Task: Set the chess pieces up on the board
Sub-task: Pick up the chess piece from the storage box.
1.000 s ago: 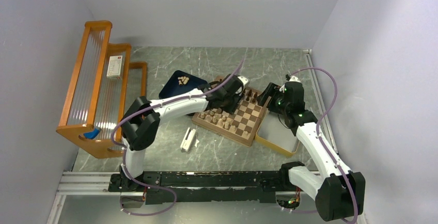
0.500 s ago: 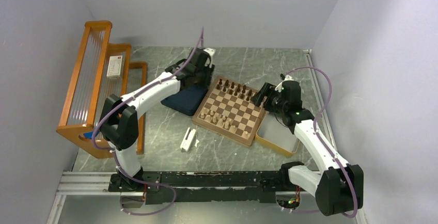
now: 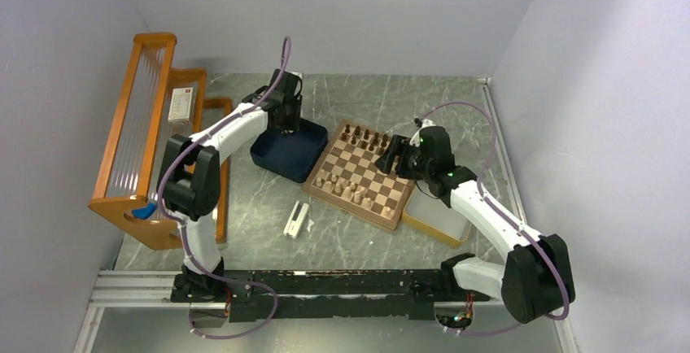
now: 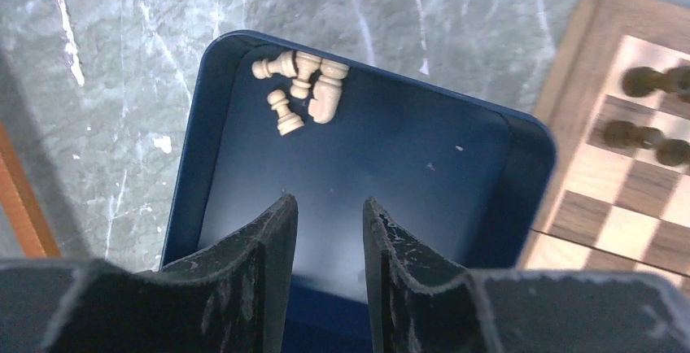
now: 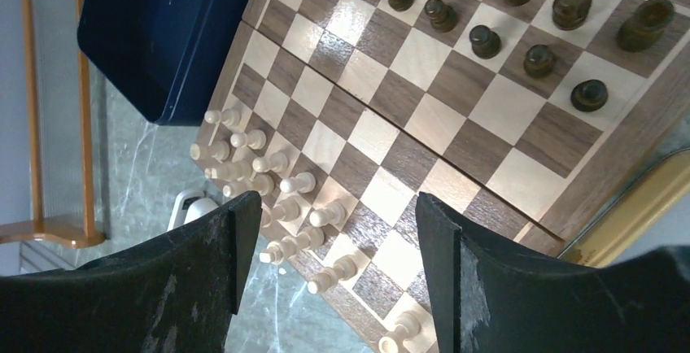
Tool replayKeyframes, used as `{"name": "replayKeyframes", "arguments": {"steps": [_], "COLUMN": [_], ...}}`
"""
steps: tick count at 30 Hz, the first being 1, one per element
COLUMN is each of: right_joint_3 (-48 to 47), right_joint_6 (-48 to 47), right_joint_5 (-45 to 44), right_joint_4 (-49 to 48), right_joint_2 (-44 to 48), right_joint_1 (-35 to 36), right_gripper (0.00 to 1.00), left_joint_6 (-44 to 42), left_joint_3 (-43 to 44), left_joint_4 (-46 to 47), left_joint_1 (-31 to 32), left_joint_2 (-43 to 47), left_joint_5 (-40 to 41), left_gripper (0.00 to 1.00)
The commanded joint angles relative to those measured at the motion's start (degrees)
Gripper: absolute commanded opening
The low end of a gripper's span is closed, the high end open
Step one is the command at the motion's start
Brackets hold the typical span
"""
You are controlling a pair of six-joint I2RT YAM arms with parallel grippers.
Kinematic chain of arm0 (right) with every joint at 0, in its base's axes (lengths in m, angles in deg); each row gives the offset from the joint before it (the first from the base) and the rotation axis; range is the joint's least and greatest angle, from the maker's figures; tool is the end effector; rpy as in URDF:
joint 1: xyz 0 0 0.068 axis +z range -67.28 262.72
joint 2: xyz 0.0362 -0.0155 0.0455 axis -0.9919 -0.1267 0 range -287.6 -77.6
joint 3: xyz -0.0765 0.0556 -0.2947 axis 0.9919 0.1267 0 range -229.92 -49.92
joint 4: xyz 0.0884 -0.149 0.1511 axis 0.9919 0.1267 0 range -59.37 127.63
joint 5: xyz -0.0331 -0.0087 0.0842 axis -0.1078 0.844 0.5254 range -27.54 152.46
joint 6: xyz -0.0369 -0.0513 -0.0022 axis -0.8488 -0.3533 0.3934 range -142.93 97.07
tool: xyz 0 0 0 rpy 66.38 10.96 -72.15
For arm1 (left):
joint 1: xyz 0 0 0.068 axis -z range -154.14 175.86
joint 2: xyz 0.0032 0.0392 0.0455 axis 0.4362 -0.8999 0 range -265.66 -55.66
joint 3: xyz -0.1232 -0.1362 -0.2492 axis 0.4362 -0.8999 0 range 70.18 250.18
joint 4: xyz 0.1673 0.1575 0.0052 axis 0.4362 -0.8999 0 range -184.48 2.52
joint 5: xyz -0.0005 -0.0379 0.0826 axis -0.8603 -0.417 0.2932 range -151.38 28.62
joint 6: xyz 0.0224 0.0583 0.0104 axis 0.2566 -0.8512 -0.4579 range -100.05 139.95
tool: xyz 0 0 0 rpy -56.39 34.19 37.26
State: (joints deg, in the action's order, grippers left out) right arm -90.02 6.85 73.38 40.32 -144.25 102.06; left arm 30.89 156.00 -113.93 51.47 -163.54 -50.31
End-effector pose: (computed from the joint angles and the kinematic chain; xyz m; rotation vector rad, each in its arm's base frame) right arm 0.1990 0.0795 0.2779 0.0970 2.2744 0.6765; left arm 0.3749 -0.1694 0.2859 0.2186 2.3877 -0.0639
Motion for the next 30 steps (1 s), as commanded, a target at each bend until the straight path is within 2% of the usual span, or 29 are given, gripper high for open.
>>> {"name": "replayKeyframes", "arguments": {"steps": [1, 10, 16, 20, 24, 30], "right_joint_3": [-1.9, -4.9, -6.5, -6.6, -6.3, -6.2], "right_joint_6": [0.7, -1.6, -2.8, -3.1, -2.5, -3.3], "right_joint_5": [-1.8, -3.3, -4.8, -5.3, -4.5, -6.1], "right_joint_4": [-1.4, 1.7, 4.6, 4.5, 3.7, 4.5], "right_joint_2": [-0.8, -0.5, 1.0, 1.8, 1.3, 2.3], "right_joint_1": [1.5, 1.7, 1.7, 1.7, 1.7, 1.7], "right_gripper": [0.73, 0.73, 0.73, 0.73, 0.73, 0.73], "left_joint_6": [2.1, 4.8, 5.1, 4.1, 4.4, 3.9], "left_joint_3": [-0.1, -2.8, -2.8, -0.5, -2.3, -0.2], "left_joint_4": [2.0, 5.5, 8.0, 6.5, 8.8, 7.1], "left_joint_1": [-1.4, -5.0, -5.7, -5.9, -6.0, -6.1], "left_joint_2": [-1.9, -4.6, -6.4, -8.4, -7.7, -9.8], "left_joint_5": [2.0, 0.8, -0.2, -2.2, -2.4, -2.7], "left_gripper": [0.4, 0.3, 0.31, 0.31, 0.33, 0.31]}}
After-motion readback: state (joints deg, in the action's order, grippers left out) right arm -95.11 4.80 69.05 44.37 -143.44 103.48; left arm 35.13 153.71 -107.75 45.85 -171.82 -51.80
